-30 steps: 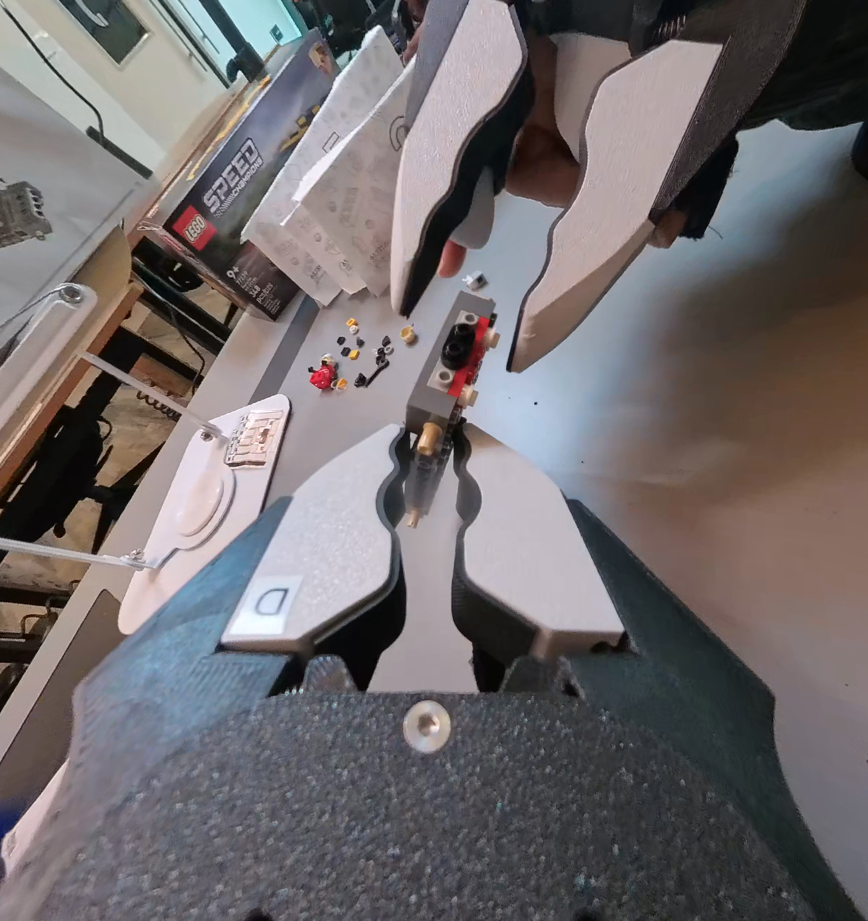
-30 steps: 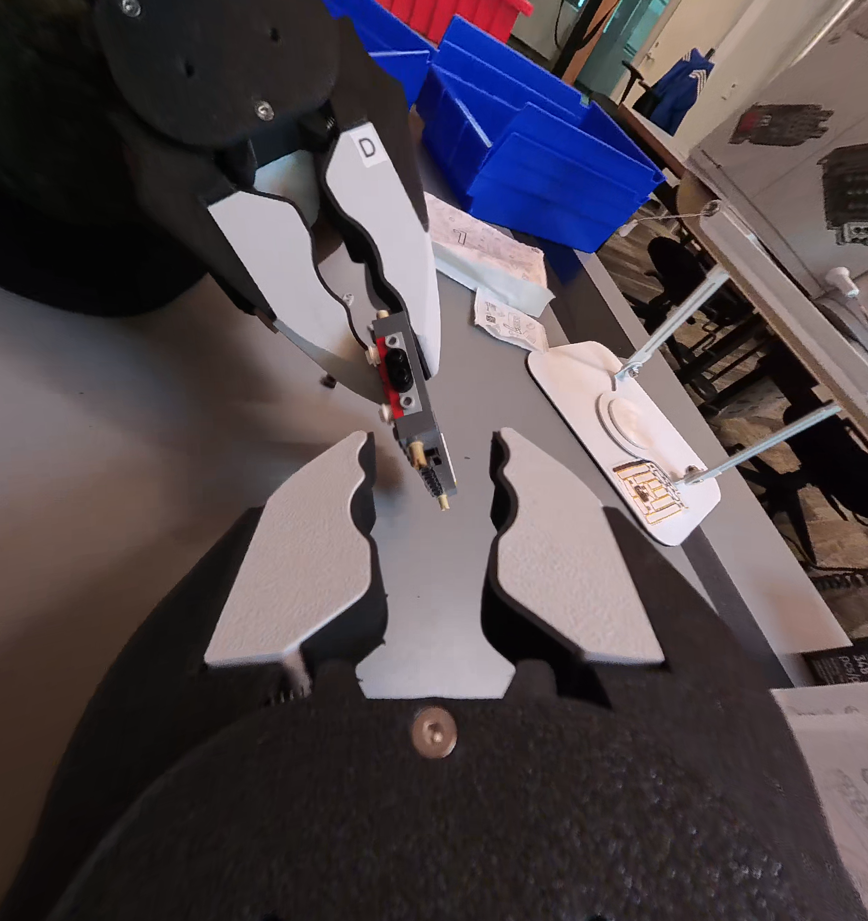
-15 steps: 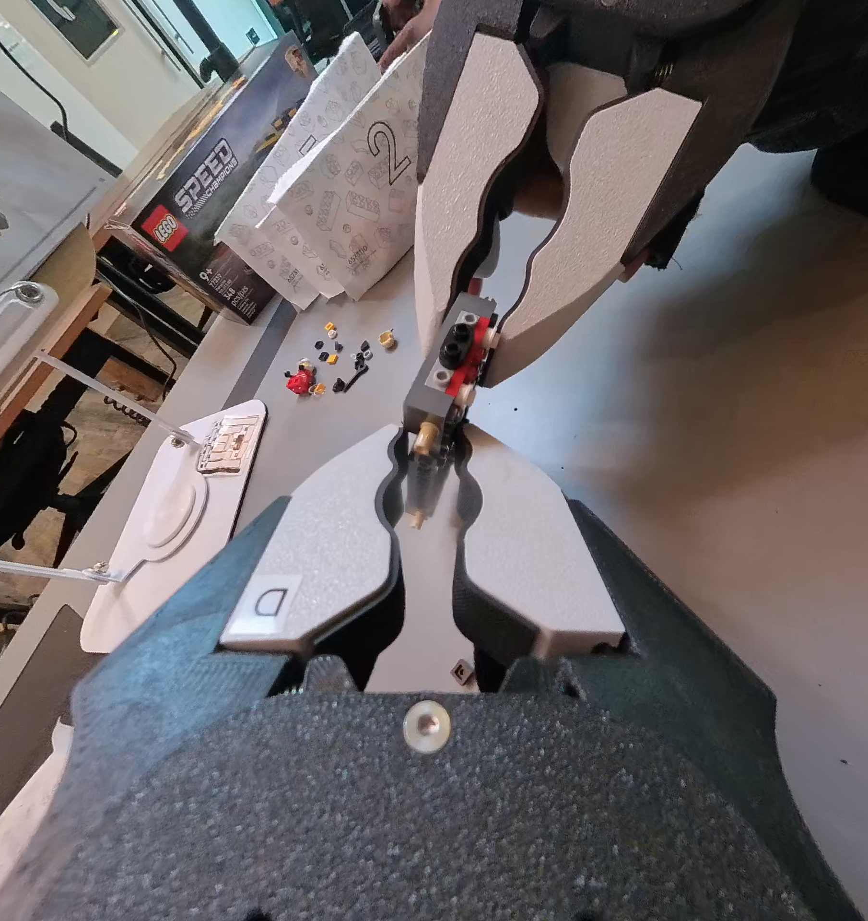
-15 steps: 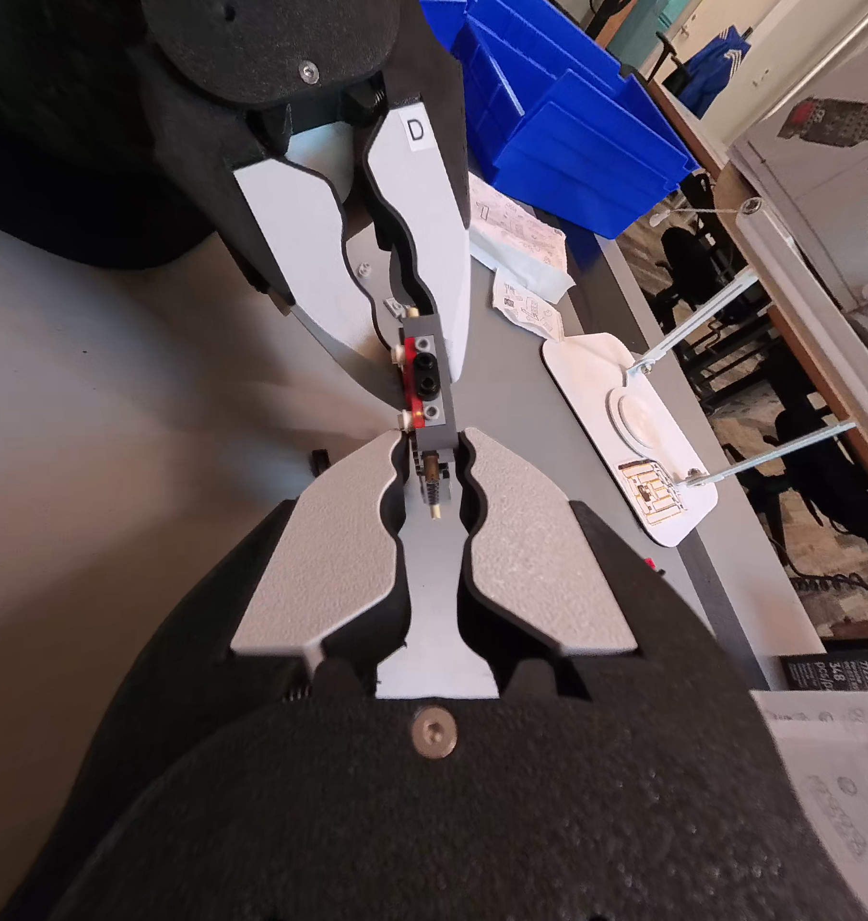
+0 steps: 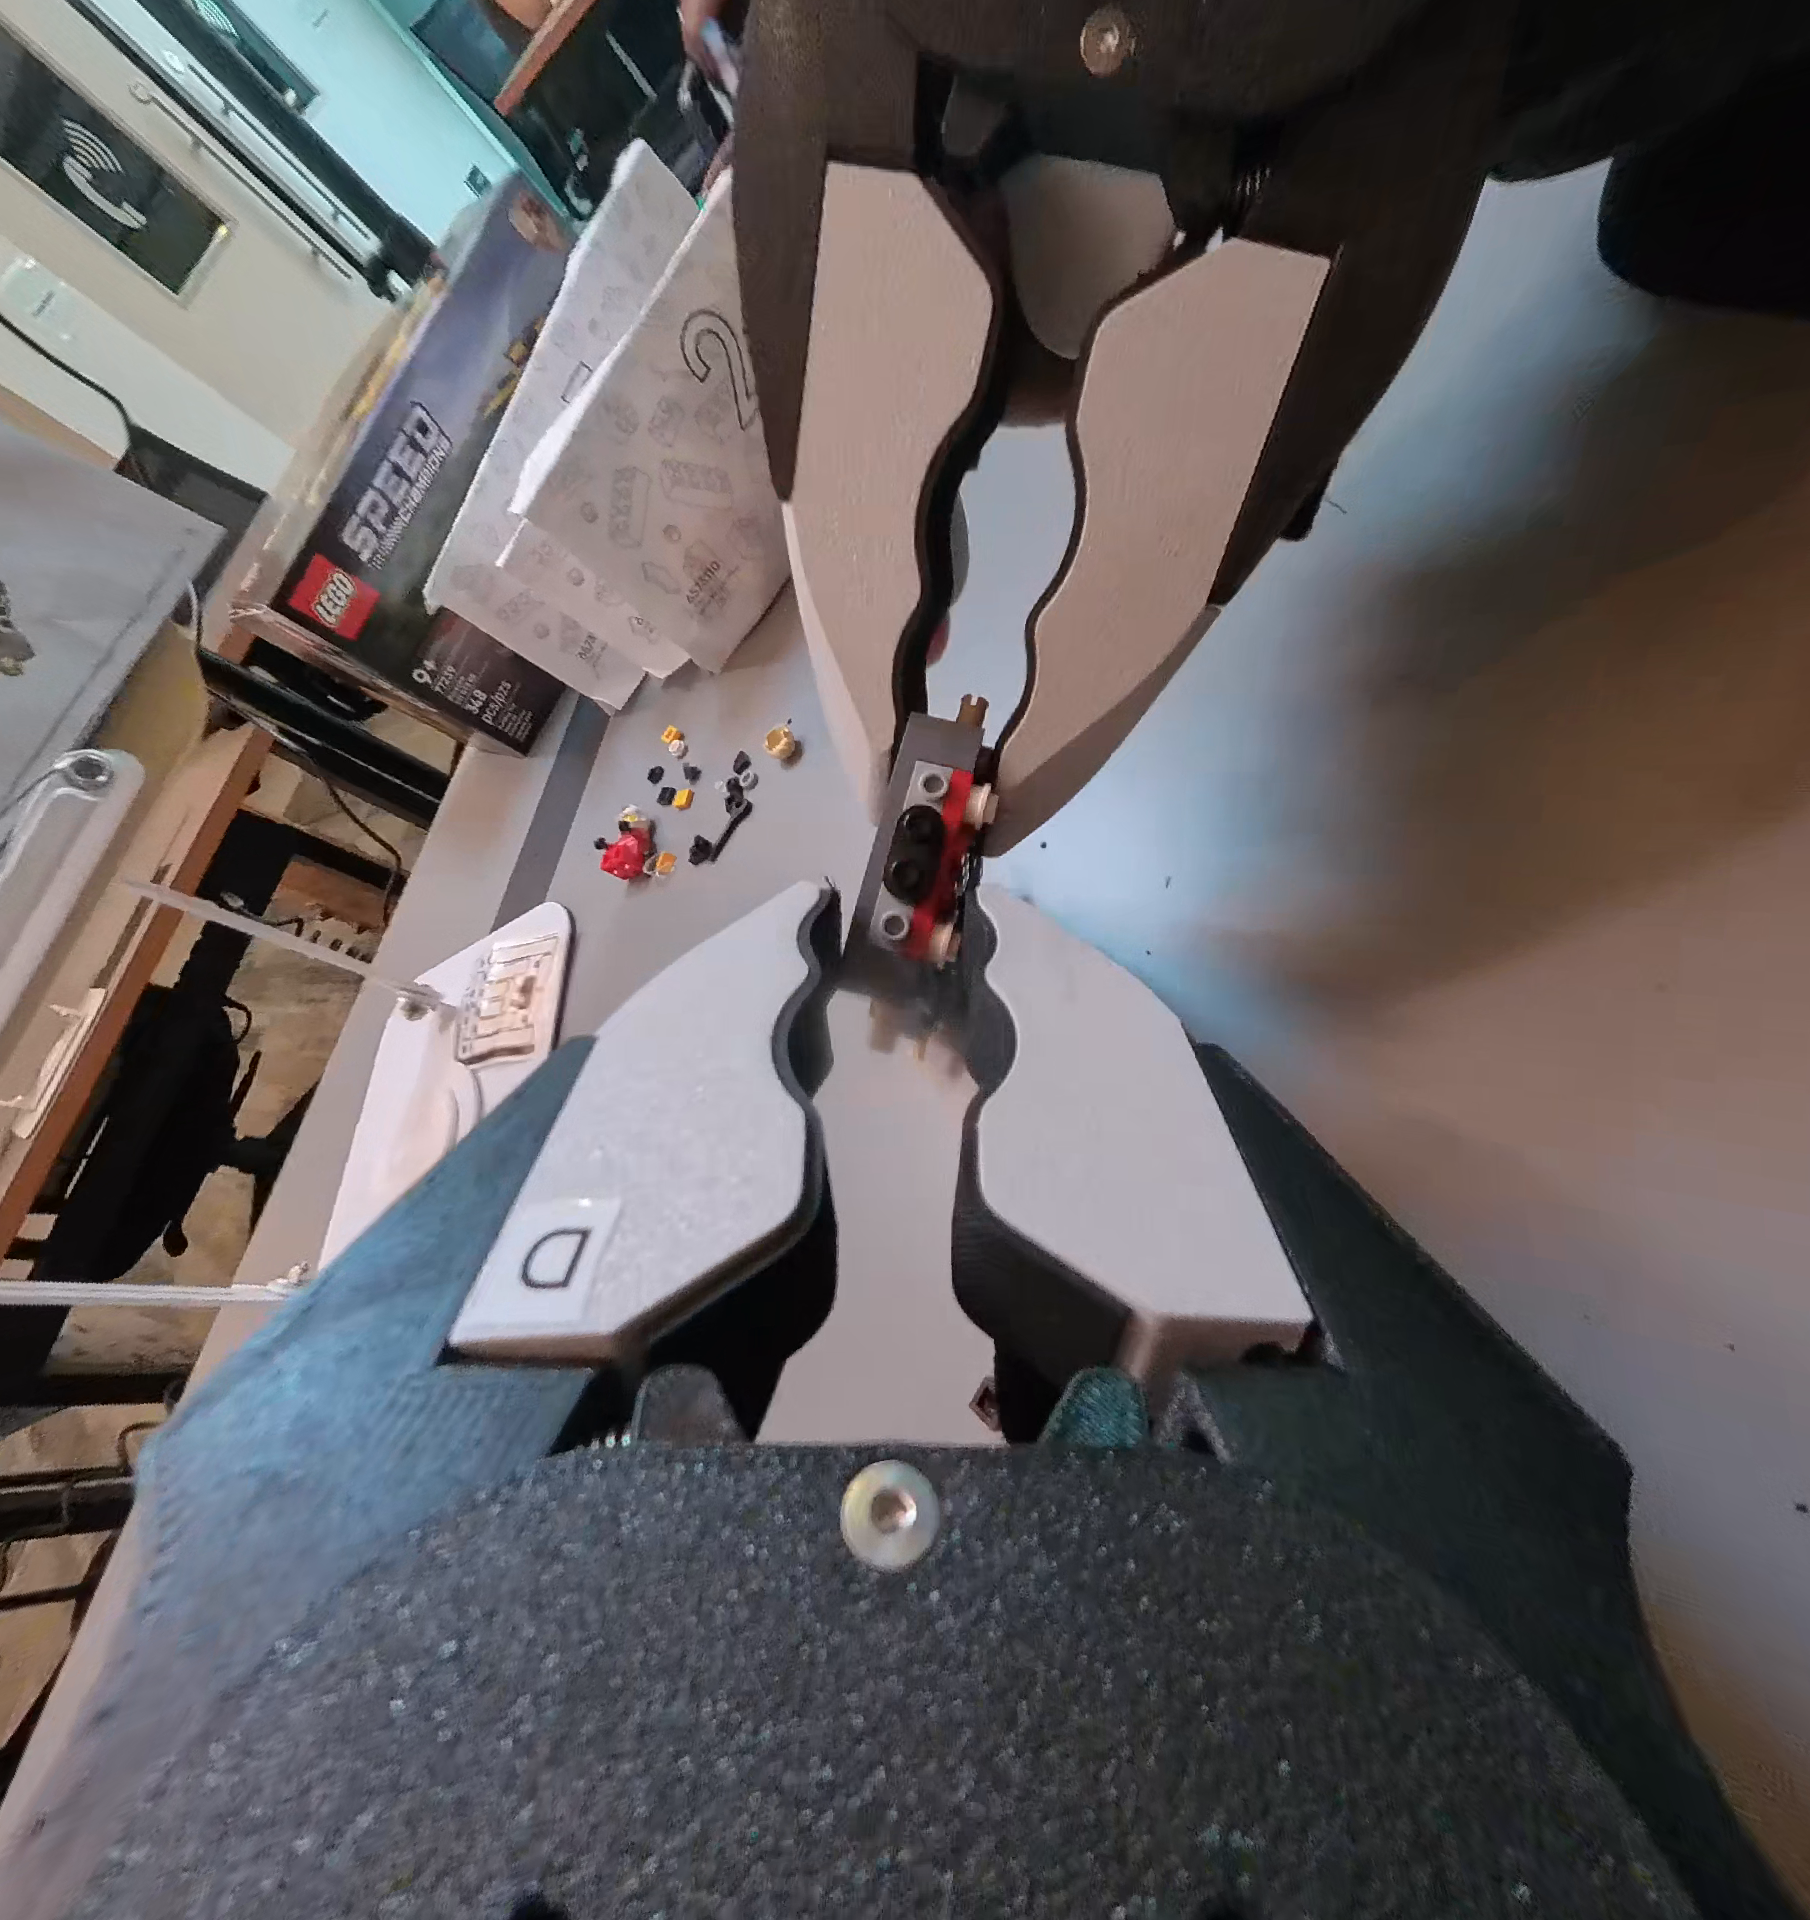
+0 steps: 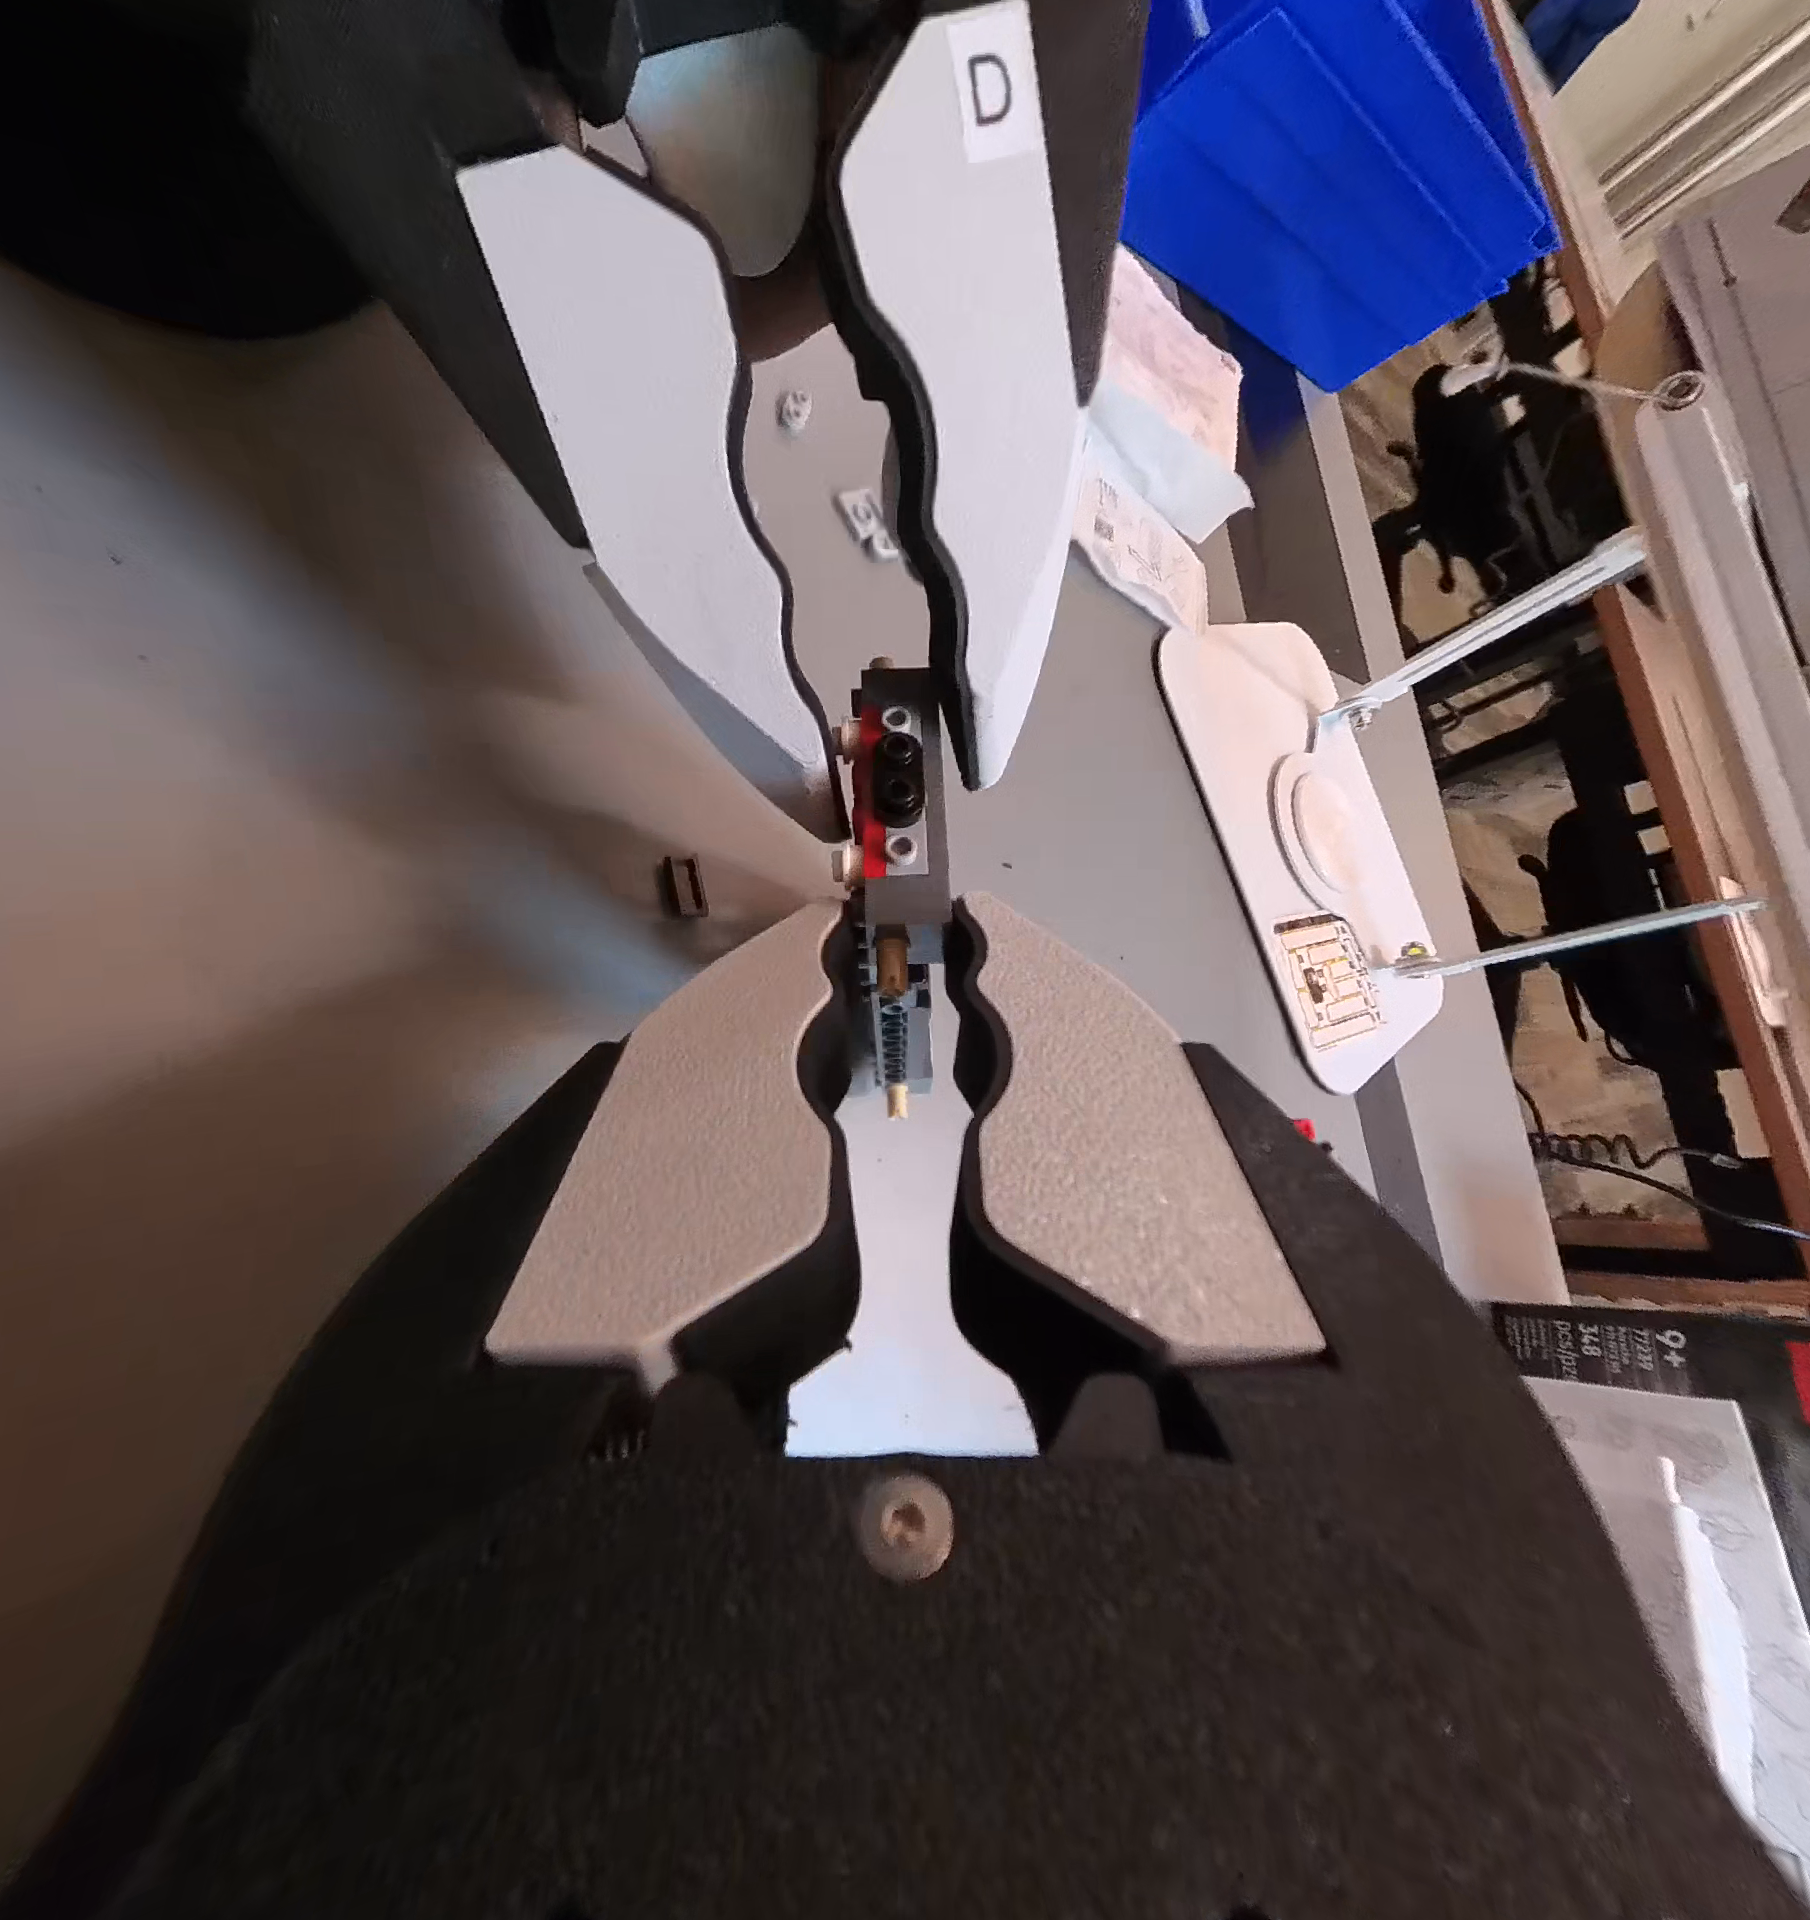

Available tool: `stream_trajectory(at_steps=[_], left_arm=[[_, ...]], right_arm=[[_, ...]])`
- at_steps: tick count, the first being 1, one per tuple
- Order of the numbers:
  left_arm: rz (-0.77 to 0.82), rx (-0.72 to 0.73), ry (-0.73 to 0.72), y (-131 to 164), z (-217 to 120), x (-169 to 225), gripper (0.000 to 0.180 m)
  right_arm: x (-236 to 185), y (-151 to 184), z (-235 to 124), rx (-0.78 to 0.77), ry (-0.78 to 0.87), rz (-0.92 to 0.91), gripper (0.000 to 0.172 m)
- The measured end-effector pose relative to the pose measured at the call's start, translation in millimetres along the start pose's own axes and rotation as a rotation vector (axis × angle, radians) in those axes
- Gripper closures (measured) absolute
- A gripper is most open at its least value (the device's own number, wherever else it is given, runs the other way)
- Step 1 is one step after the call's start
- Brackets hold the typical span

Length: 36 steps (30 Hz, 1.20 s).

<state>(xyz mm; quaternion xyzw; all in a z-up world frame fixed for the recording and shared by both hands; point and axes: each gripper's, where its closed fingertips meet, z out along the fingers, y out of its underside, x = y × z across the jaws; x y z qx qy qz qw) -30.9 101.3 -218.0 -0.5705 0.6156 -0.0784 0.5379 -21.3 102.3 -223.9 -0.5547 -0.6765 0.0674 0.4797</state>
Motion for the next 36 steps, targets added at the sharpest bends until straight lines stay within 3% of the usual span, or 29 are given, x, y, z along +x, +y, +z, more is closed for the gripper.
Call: stream_trajectory(at_steps=[5, 9, 13, 22, 32, 34, 36], left_arm=[[-0.073, 0.111, -0.043, -15.5, -13.1, -15.4, 0.160], [-0.227, 0.259, -0.033, -28.8, -28.4, -30.4, 0.160], [-0.401, 0.445, 0.000, -44.4, -48.9, -46.0, 0.165], [-0.519, 0.497, 0.006, -42.2, -54.9, -57.6, 0.166], [-0.725, 0.681, 0.032, -46.5, -72.3, -76.5, 0.166], [-0.739, 0.701, 0.036, -47.6, -73.5, -77.4, 0.166], [-0.740, 0.705, 0.029, -47.4, -73.9, -78.4, 0.166]], right_arm=[[15.3, -17.3, -13.0, 0.155, 0.032, 0.113, 0.152], [31.7, -19.3, -24.3, 0.288, 0.008, 0.281, 0.129], [44.8, -16.1, -33.5, 0.421, -0.046, 0.447, 0.121], [6.0, -17.0, -17.3, 0.416, -0.336, 0.557, 0.116], [-26.3, -48.2, 1.1, 0.433, -0.459, 0.633, 0.120], [-21.6, -56.3, 1.9, 0.484, -0.455, 0.695, 0.130], [-16.0, -59.9, -0.7, 0.518, -0.442, 0.719, 0.152]])
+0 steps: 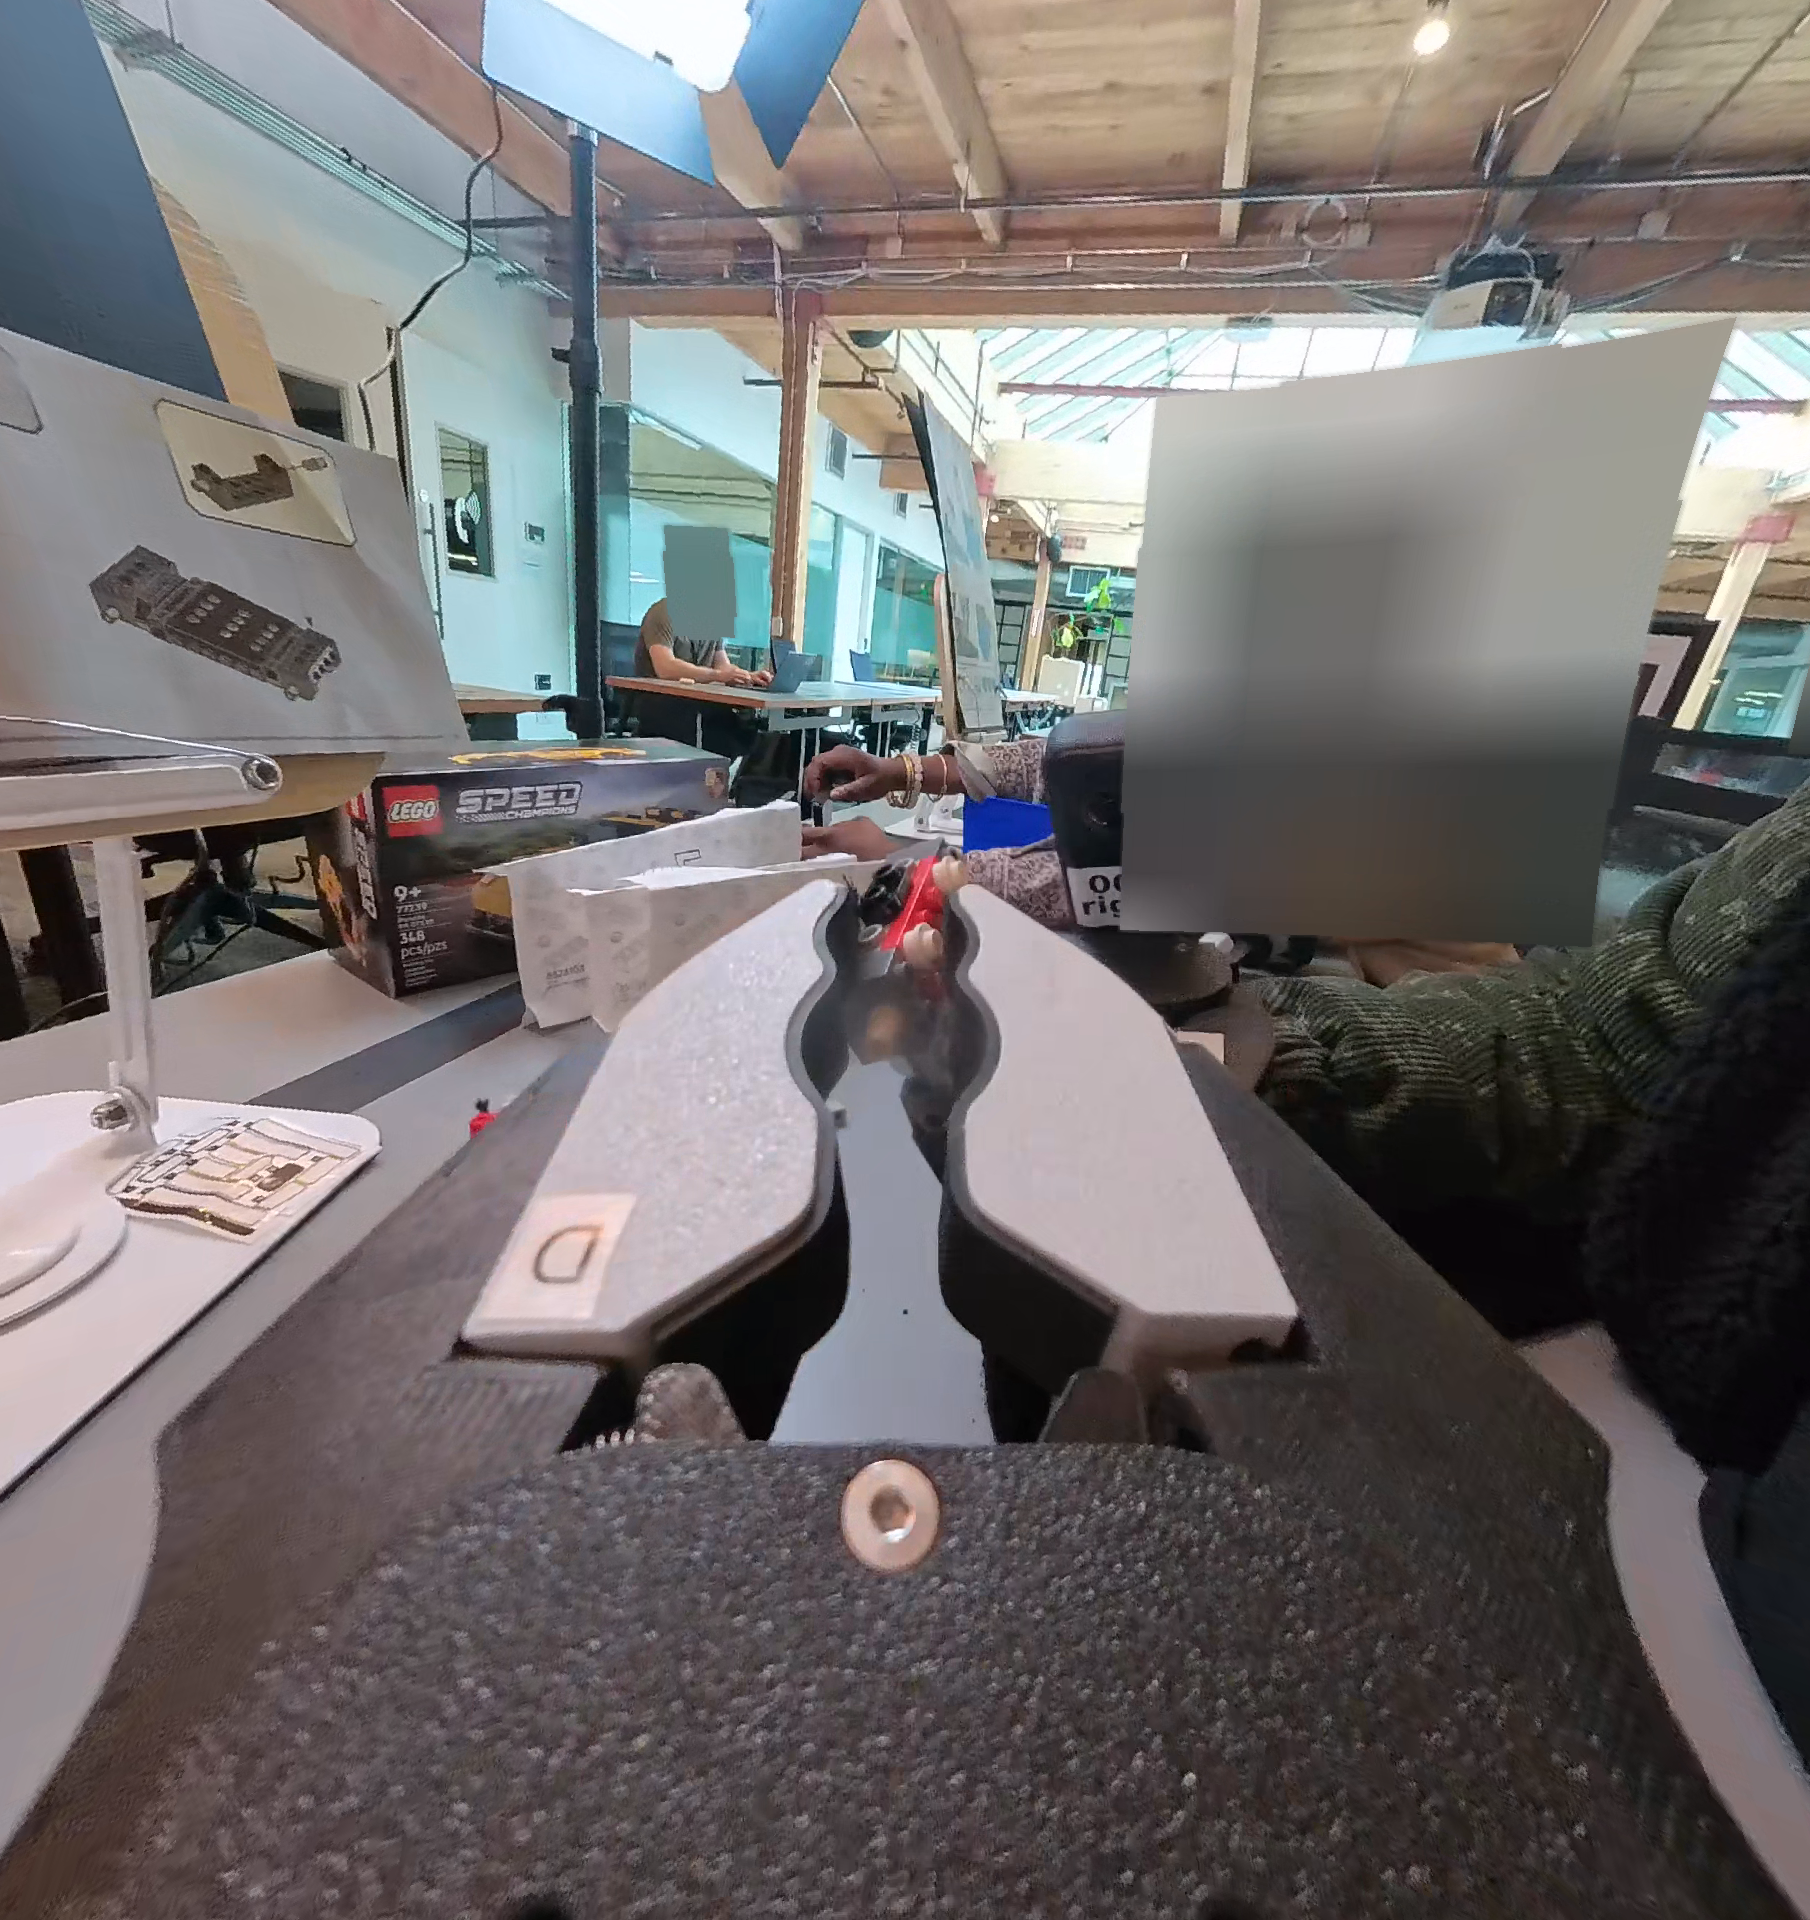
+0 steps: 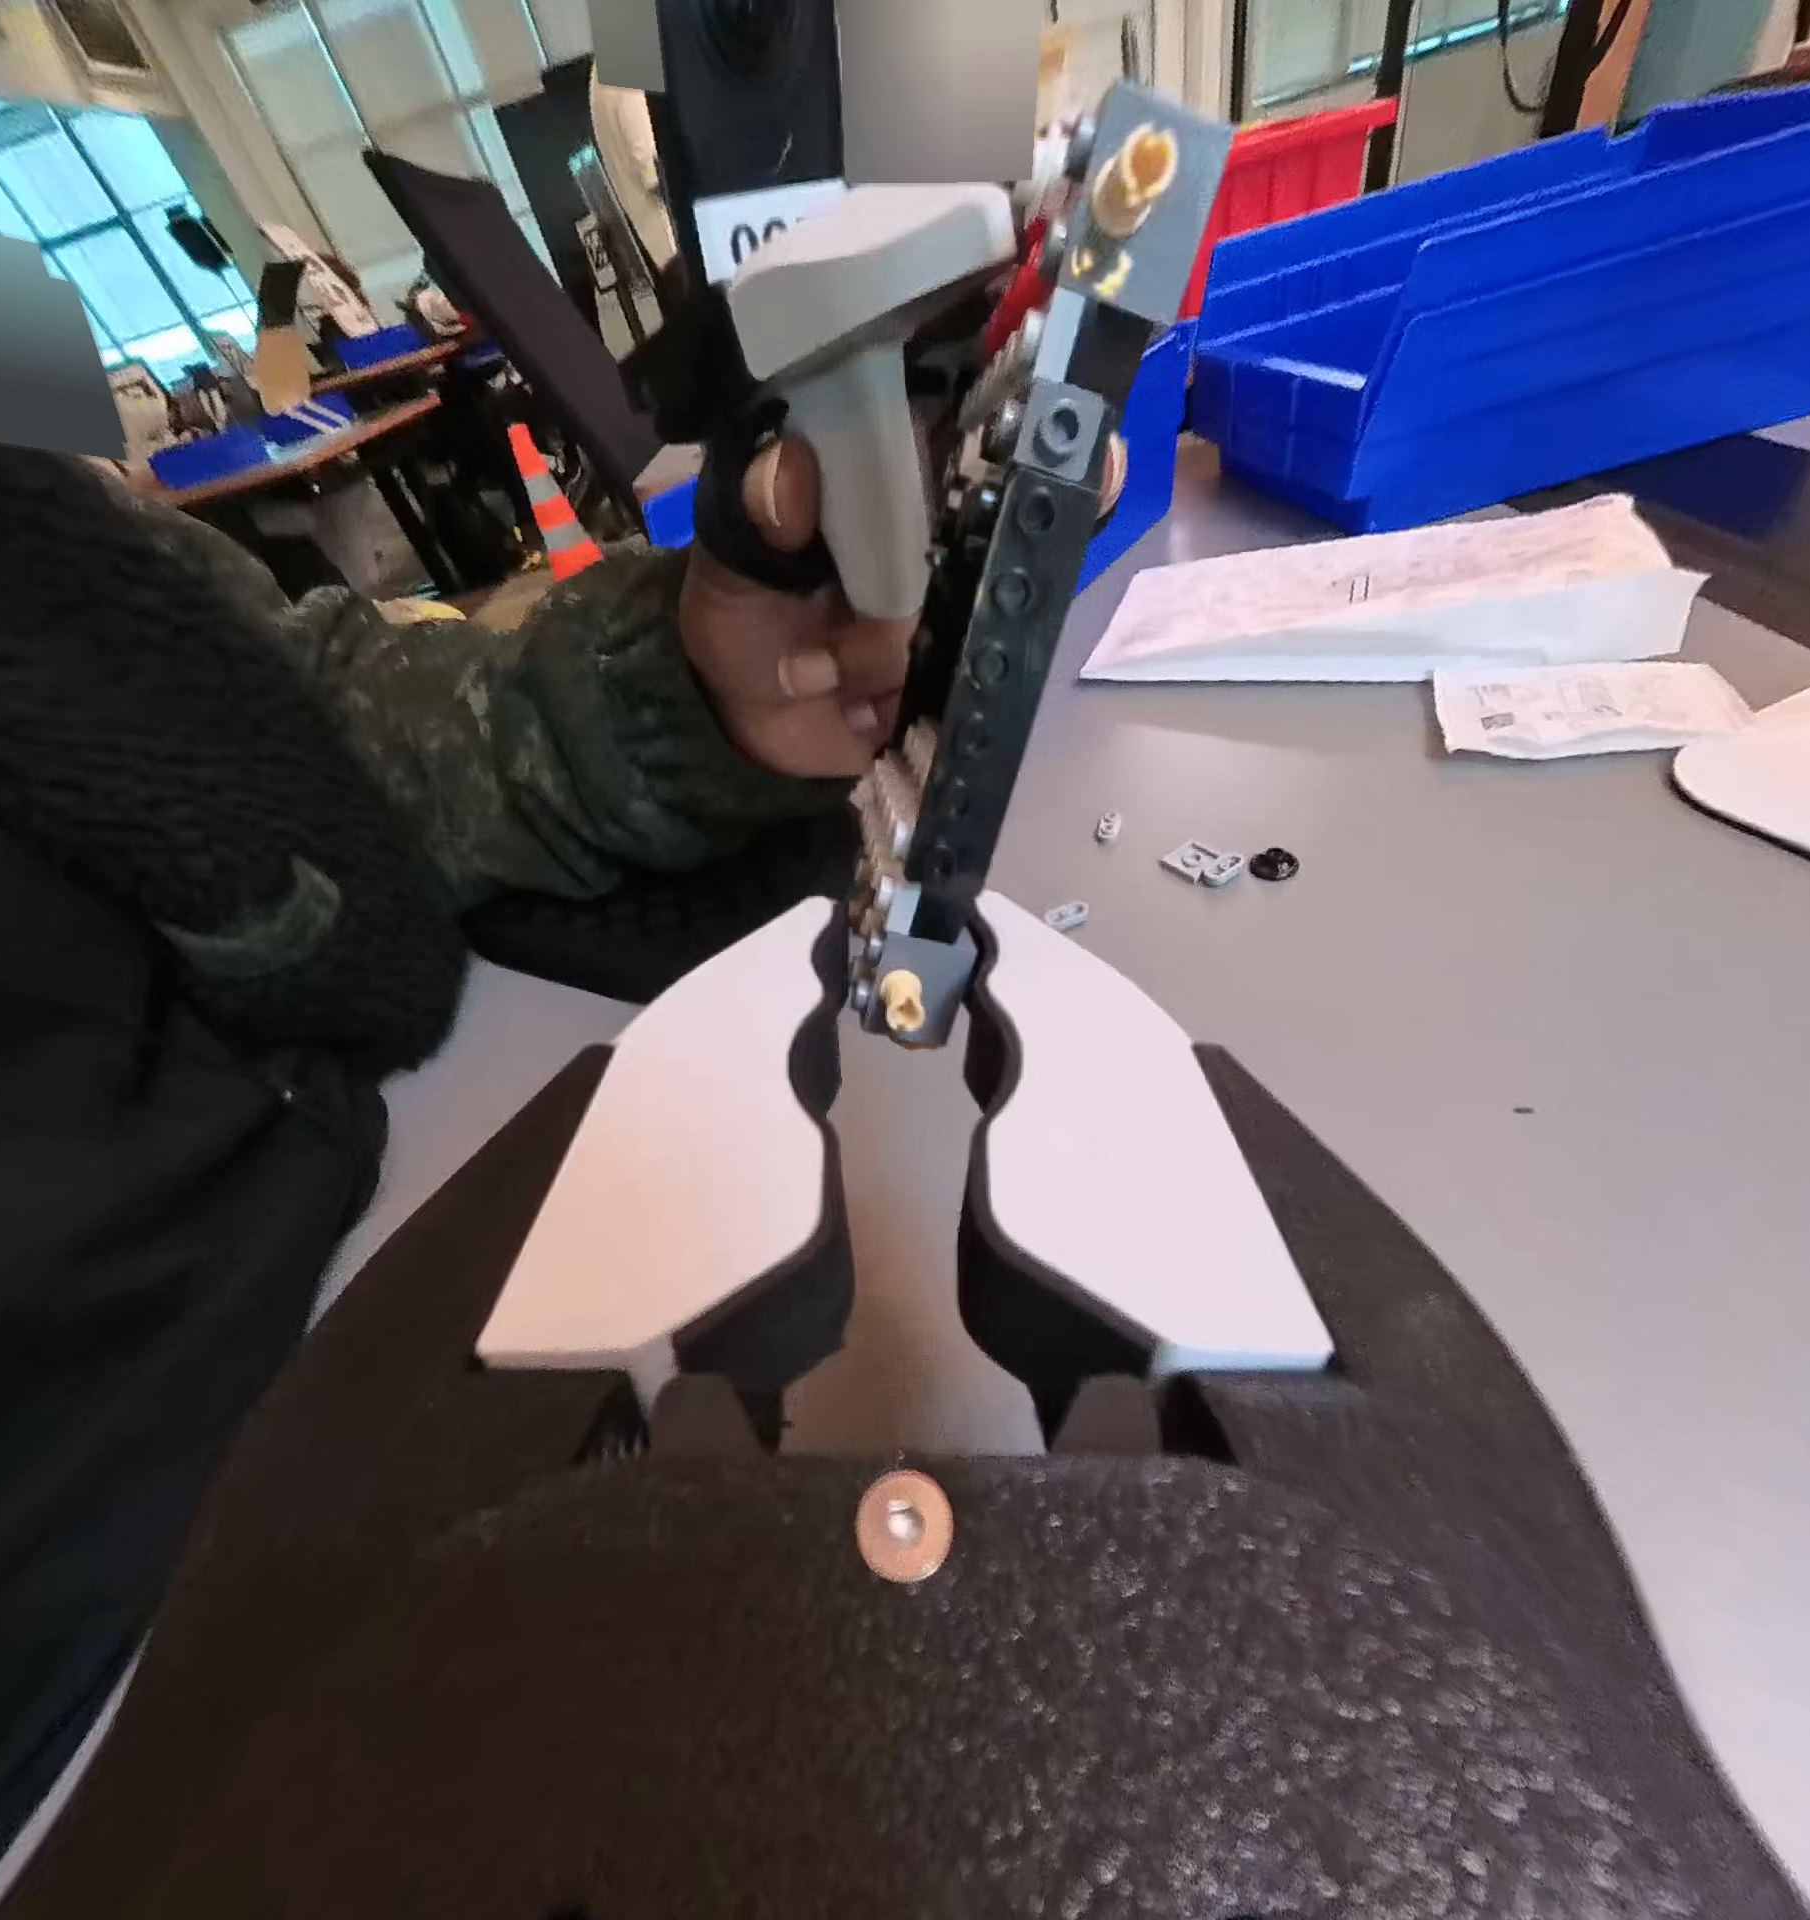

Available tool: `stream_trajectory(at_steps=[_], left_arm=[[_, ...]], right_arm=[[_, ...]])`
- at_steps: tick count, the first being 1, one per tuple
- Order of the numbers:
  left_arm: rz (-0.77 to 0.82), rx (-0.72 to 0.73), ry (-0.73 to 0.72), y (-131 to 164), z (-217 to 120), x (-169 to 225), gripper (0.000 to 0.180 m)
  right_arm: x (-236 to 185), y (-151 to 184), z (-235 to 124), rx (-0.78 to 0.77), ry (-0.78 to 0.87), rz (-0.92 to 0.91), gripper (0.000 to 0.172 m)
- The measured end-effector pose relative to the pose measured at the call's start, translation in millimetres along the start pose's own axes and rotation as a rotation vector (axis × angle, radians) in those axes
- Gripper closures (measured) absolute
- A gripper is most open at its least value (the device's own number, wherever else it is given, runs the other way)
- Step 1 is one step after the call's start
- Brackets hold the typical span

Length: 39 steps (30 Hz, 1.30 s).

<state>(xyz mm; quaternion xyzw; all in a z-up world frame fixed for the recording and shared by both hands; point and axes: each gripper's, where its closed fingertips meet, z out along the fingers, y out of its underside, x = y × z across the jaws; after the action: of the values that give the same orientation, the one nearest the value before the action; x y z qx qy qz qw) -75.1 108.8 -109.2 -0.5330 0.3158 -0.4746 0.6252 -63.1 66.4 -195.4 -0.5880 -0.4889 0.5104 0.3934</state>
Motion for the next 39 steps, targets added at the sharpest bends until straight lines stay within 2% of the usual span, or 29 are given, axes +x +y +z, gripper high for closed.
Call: stream_trajectory(at_steps=[3, 5, 7, 10, 13, 17, 19, 21, 25, 30, 36, 39], left_arm=[[-0.003, 0.005, -0.001, -3.1, -2.4, -2.0, 0.166], [-0.015, -0.034, 0.008, 0.4, -3.5, -4.0, 0.166], [-0.012, -0.110, 0.003, 9.7, -5.1, -9.2, 0.163], [0.033, -0.205, 0.008, 18.3, -6.9, -9.0, 0.146], [0.272, -0.390, -0.016, 40.9, -7.7, -3.5, 0.140], [0.650, -0.703, -0.039, 92.5, -7.0, 1.0, 0.138], [0.733, -0.804, -0.027, 111.6, -8.5, 2.9, 0.141], [0.772, -0.853, -0.025, 119.1, -11.5, 2.2, 0.156], [0.838, -0.815, 0.051, 118.9, -10.4, 14.9, 0.166], [0.872, -0.718, 0.114, 109.9, -4.7, 31.3, 0.166], [0.830, -0.651, 0.190, 107.1, -5.9, 49.0, 0.166], [0.813, -0.651, 0.218, 110.3, -7.7, 52.7, 0.166]], right_arm=[[4.1, -8.9, -8.6, 0.033, 0.029, -0.016, 0.154], [17.3, -9.4, -17.4, -0.001, 0.122, -0.062, 0.155], [32.5, -8.0, -29.7, -0.067, 0.248, -0.177, 0.156], [51.6, -1.8, -46.3, -0.225, 0.432, -0.416, 0.156], [60.5, 9.7, -50.7, -0.394, 0.538, -0.638, 0.156], [54.1, 25.7, -37.4, -0.528, 0.537, -0.805, 0.156], [50.6, 31.5, -33.3, -0.581, 0.530, -0.871, 0.156], [45.4, 33.3, -30.9, -0.608, 0.514, -0.918, 0.156], [36.5, 28.9, -32.9, -0.581, 0.459, -0.926, 0.156], [15.8, 20.1, -41.7, -0.491, 0.317, -0.914, 0.155], [-5.0, 17.5, -51.3, -0.428, 0.235, -0.907, 0.155], [-8.4, 17.7, -57.8, -0.426, 0.225, -0.911, 0.163]])
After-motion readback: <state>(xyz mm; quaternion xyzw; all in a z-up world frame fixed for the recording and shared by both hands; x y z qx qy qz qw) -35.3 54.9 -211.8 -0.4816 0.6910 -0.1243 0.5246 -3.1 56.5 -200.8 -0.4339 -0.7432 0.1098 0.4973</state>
